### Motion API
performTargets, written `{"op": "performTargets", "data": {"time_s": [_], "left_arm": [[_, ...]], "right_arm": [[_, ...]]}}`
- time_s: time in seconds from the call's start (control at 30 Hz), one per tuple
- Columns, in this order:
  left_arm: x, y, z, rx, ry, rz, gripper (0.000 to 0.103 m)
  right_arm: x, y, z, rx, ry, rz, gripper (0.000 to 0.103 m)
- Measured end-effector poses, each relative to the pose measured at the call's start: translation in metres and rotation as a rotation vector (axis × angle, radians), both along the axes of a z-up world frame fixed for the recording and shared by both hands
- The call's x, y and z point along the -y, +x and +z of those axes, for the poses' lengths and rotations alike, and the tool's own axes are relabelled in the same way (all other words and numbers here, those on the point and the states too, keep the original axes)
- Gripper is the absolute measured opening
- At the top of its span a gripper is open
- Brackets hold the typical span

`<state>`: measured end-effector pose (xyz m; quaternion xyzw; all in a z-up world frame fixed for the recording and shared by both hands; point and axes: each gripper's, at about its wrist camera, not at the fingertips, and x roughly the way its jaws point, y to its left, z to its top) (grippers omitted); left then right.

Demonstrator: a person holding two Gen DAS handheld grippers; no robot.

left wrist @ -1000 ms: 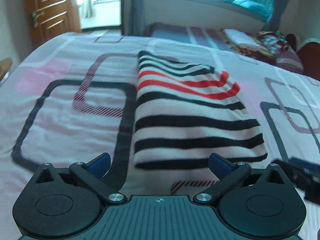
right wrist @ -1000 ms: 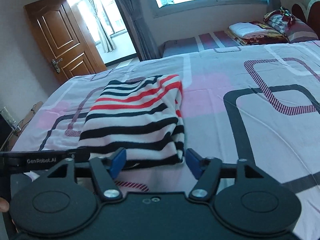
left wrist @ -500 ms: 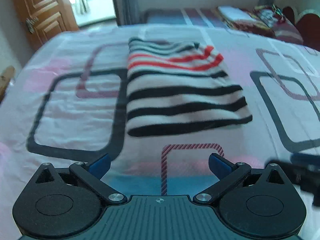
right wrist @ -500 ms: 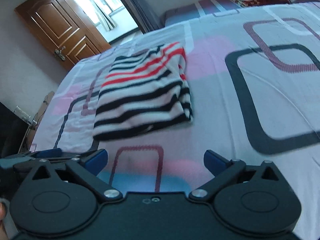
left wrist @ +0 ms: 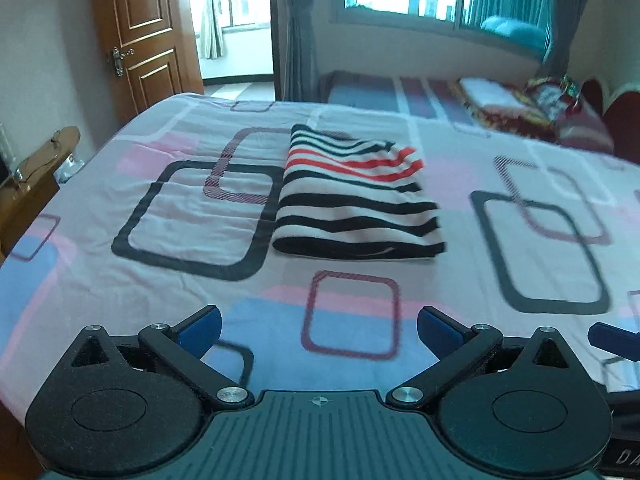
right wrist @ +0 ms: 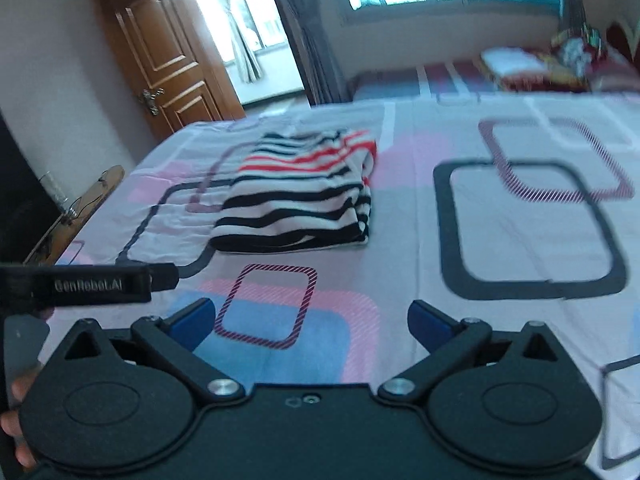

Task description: Fold small clothes

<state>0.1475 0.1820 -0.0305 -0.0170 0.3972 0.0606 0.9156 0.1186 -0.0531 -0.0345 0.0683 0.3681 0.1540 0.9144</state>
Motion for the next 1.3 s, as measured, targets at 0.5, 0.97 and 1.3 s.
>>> {"op": "performTargets", "data": {"time_s": [0.5, 0.97, 1.3], "left_arm": [[0.016, -0.118, 0.06, 0.133, 0.017, 0.015, 0.103], [0.028, -0.15, 0.069, 0.189, 0.074, 0.033, 0.103], [0.029, -0.154, 0.078, 0.208, 0.072, 0.024, 0.103]], "right_arm": [[0.028, -0.134, 0.083, 0.357, -0.116, -0.142, 0.102], [0.038, -0.154, 0.087, 0.35, -0.076, -0.154, 0.102], [0.038, -0.154, 0.086, 0.342, -0.079, -0.165, 0.102]]}}
